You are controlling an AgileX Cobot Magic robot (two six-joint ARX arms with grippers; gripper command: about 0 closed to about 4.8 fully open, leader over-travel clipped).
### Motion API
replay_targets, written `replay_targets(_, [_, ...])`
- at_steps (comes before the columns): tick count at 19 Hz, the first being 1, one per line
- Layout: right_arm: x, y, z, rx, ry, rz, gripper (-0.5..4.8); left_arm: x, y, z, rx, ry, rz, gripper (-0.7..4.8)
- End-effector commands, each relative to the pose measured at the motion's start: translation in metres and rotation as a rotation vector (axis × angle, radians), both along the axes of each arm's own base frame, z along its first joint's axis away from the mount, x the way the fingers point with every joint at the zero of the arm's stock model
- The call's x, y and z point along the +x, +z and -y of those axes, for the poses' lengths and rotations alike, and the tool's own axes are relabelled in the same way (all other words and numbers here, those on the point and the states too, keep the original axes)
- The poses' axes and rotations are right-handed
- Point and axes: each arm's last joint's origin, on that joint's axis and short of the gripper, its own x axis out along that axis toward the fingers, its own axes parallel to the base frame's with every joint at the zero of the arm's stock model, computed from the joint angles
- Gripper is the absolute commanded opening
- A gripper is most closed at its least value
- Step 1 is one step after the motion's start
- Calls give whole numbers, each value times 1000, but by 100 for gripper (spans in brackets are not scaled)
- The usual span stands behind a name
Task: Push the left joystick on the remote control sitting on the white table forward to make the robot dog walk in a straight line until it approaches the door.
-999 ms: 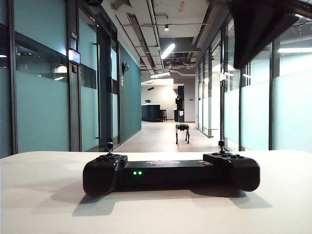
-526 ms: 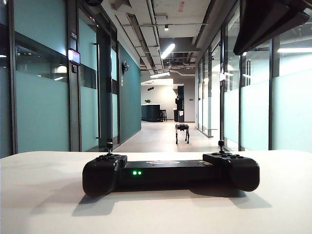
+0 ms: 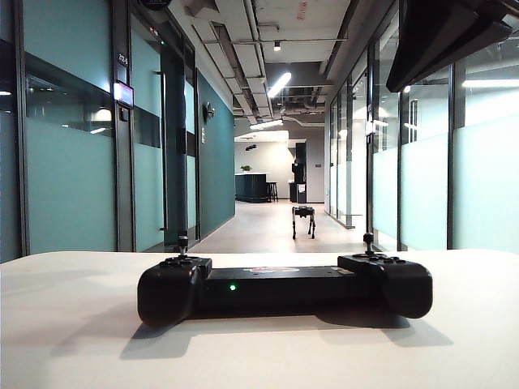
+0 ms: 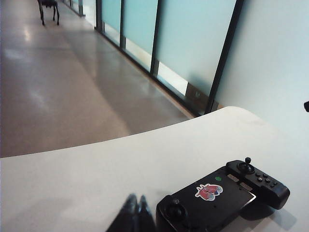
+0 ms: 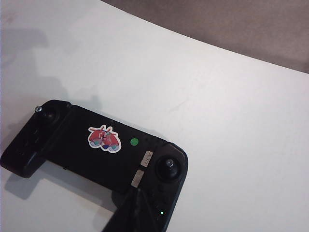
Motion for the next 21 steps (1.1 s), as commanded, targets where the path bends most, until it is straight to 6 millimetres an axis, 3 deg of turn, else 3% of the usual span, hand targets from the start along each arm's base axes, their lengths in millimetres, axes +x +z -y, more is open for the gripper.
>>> replay_targets(1, [1, 3, -1, 11, 2, 21, -5, -4, -5, -2, -16, 17, 40, -5])
replay_targets(9, [1, 3, -1, 12, 1, 22, -5, 5, -21, -3, -49, 101, 113, -5])
replay_targets(17, [1, 3, -1, 12, 1, 22, -5, 14, -25, -31, -28, 405, 125, -5])
replay_targets(21, [1, 3, -1, 12, 2, 22, -5, 18, -37, -37, -20, 478, 111, -5])
